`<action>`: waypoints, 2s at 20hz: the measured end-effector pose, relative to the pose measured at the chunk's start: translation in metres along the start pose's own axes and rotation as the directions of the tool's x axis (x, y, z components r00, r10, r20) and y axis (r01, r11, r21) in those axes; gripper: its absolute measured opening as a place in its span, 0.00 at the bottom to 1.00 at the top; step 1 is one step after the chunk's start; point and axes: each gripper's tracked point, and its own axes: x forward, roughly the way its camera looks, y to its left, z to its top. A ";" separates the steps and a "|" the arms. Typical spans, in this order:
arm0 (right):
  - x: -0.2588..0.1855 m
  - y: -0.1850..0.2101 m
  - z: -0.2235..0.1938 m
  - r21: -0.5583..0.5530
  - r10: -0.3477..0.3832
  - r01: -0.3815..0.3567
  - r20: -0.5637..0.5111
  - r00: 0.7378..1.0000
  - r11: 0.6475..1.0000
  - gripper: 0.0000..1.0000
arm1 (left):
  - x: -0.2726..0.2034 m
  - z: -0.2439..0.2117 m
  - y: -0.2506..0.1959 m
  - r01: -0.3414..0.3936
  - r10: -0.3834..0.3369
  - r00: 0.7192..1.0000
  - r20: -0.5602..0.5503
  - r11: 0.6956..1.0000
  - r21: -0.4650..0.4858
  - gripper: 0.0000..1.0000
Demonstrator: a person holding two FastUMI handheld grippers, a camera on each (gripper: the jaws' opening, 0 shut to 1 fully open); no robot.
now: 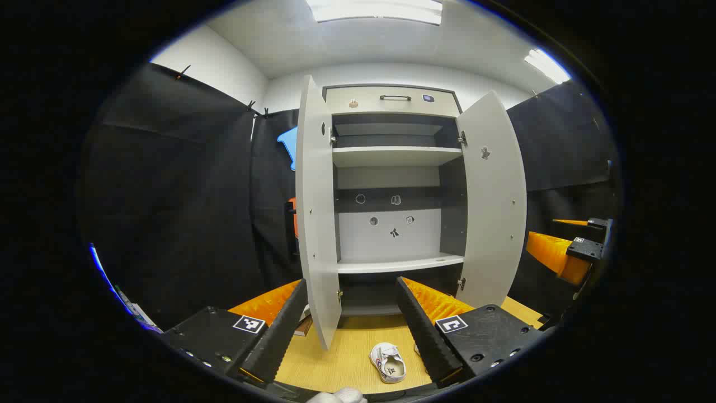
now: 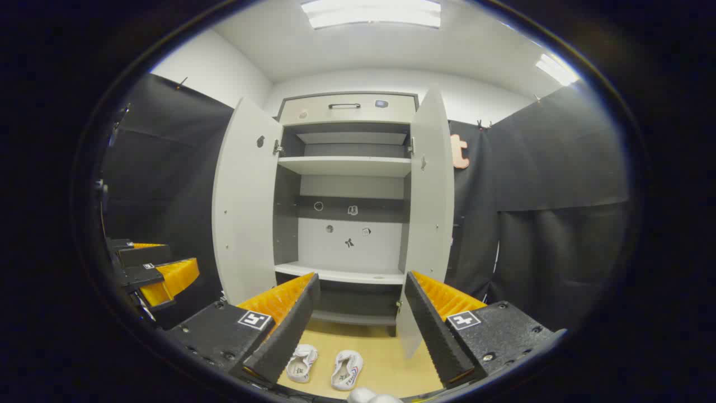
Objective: Grab one shoe with the right hand and put it into the shoe cabinet, grab the other shoe with the left hand and put it into the shoe cabinet; then close the right door with the right hand and the left door with the left hand.
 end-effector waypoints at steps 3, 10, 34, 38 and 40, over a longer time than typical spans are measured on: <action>-0.002 0.002 0.002 0.000 -0.001 0.001 0.004 1.000 1.000 0.99 | -0.003 0.001 0.000 0.003 -0.003 1.000 0.000 1.000 0.007 0.95; -0.008 0.006 0.000 -0.001 0.001 -0.001 0.003 1.000 1.000 0.98 | -0.010 0.005 0.002 0.004 -0.004 1.000 0.005 1.000 0.017 0.95; 0.053 0.081 -0.401 0.164 0.149 -0.047 -0.691 0.708 0.985 0.72 | -0.032 -0.018 0.042 -0.103 0.107 0.993 -0.054 0.993 0.063 0.96; 0.084 0.075 -0.443 0.120 0.096 -0.011 -0.737 0.668 0.993 0.66 | -0.028 -0.021 0.047 -0.120 0.124 0.990 -0.063 0.991 0.066 0.96; 0.099 0.078 -0.454 0.138 0.100 0.007 -0.746 0.659 0.990 0.73 | -0.022 -0.023 0.050 -0.123 0.127 0.990 -0.064 0.990 0.062 0.96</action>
